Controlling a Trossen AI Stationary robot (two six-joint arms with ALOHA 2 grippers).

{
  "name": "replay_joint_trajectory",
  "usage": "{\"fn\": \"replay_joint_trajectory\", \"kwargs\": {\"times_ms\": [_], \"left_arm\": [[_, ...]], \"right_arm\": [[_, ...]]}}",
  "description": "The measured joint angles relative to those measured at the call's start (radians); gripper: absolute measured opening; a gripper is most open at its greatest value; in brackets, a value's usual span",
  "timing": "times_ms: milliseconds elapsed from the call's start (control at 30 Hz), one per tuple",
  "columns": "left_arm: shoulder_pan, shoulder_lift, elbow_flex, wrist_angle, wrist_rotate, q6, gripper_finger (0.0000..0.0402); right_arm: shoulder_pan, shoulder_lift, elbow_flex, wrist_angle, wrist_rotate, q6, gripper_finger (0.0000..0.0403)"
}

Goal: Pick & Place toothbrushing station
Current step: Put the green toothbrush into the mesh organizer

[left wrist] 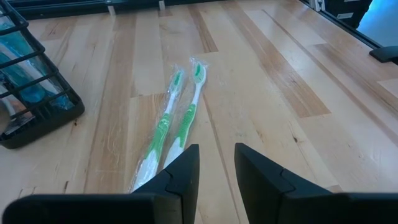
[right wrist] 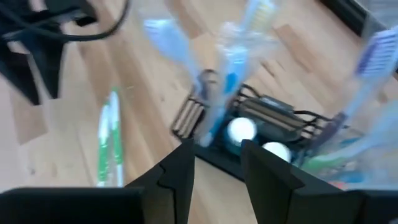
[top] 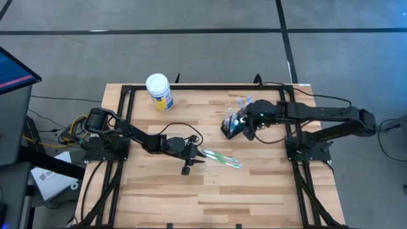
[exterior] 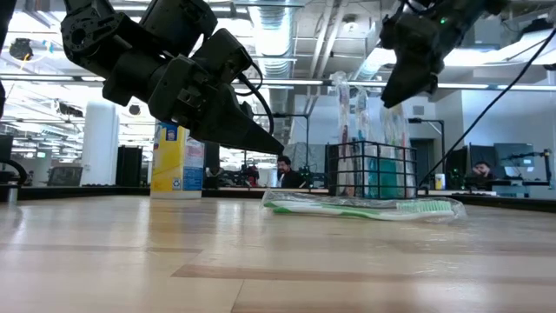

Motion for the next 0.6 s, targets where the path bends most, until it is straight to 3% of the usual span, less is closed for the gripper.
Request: {"fn": "replay_joint_trajectory", "kwargs": {"times_ms": [600], "left_arm": [[0.004, 0.0, 0.0, 0.0, 0.0, 0.04, 0.0095]], "right_arm": [[0.276, 0.009, 0.0, 0.041, 0.005, 0.157, 0.0122]]}}
